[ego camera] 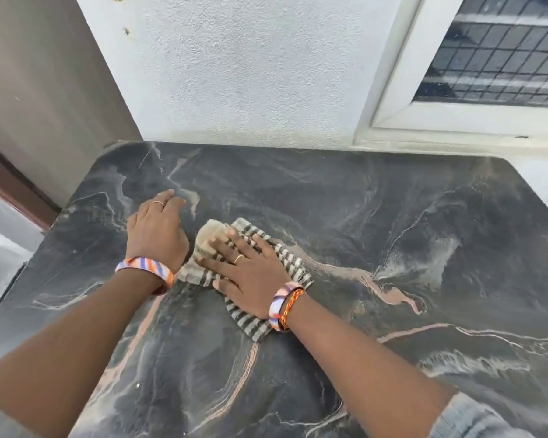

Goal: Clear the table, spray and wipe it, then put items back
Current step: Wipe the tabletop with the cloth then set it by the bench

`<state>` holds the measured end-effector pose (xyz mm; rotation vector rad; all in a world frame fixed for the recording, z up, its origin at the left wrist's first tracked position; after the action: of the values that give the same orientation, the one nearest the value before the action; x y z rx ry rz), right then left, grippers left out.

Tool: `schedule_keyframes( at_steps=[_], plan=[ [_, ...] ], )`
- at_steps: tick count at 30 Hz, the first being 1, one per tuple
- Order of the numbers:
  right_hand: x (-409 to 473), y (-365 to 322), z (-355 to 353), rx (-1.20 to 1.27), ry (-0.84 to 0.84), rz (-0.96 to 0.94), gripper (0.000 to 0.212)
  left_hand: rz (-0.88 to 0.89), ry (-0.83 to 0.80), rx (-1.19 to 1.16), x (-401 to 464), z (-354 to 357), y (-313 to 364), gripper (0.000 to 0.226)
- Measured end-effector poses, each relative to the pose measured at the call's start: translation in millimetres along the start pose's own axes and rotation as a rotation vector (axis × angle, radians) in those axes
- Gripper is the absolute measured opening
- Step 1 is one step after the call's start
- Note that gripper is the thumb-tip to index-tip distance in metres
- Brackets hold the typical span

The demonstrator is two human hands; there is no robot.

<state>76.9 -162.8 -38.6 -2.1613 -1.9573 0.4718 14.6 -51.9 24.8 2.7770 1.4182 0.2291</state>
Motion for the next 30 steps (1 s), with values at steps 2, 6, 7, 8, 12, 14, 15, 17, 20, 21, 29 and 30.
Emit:
schedule_keyframes(
  at_steps=[2, 6, 7, 8, 12, 14, 15, 17, 20, 21, 29, 30],
  plan=[
    [-29.3, 15.1, -0.5, 0.019, 0.023, 0.057, 0.049, 0.053, -0.009, -0.007, 2.2, -0.5, 12.5, 0.048],
    [-104.7, 104.1, -24.4, 0.038, 0.196, 0.535, 0.055, 0.141, -0.023, -0.045, 0.2, 1.4, 34.6, 0.047],
    [-132.9, 131.0, -30.5, 0.034, 0.242, 0.709, 0.052, 0.164, -0.025, -0.051, -2.0, 1.8, 39.1, 0.046],
    [-162.6, 154.0, -35.8, 0.044, 0.281, 0.882, 0.05, 0.185, -0.027, -0.057, -4.8, 2.0, 42.4, 0.046],
    [-217.5, 180.1, -36.1, 0.147, 0.343, 1.235, 0.05, 0.251, -0.012, -0.079, -19.6, 2.9, 45.9, 0.044],
    [-206.1, 163.4, -31.6, 0.16, 0.361, 1.225, 0.049, 0.268, -0.001, -0.106, -28.7, 4.3, 43.0, 0.041],
    [-196.4, 149.5, -28.9, 0.156, 0.367, 1.19, 0.049, 0.273, 0.003, -0.118, -33.3, 5.0, 40.7, 0.039],
    [-174.7, 109.5, -19.8, 0.106, 0.355, 1.066, 0.05, 0.282, 0.016, -0.135, -42.8, 6.1, 34.0, 0.037],
    [-131.7, 27.8, 3.9, 0.061, 0.286, 0.79, 0.051, 0.282, 0.031, -0.157, -56.1, 6.2, 23.1, 0.036],
    [-117.0, -4.2, 12.7, 0.069, 0.263, 0.677, 0.052, 0.277, 0.029, -0.15, -60.6, 6.4, 19.0, 0.036],
    [-113.0, -85.8, 45.8, 0.126, 0.162, 0.31, 0.048, 0.292, 0.008, -0.131, -64.7, 5.1, 20.4, 0.036],
    [-120.4, -68.9, 41.6, 0.132, 0.18, 0.376, 0.049, 0.296, 0.005, -0.129, -62.7, 5.0, 24.0, 0.035]
  ],
)
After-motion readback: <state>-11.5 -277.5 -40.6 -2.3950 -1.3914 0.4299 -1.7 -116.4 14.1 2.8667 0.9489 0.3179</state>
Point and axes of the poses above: each hand's wrist, its own x-axis towards the middle knuckle, its own z-axis out of the palm, y = z × x, the point moved 8 cm from there along x, towards the middle knuckle, and after that the axes turned 9 degrees about x, right-handed, at the moved point
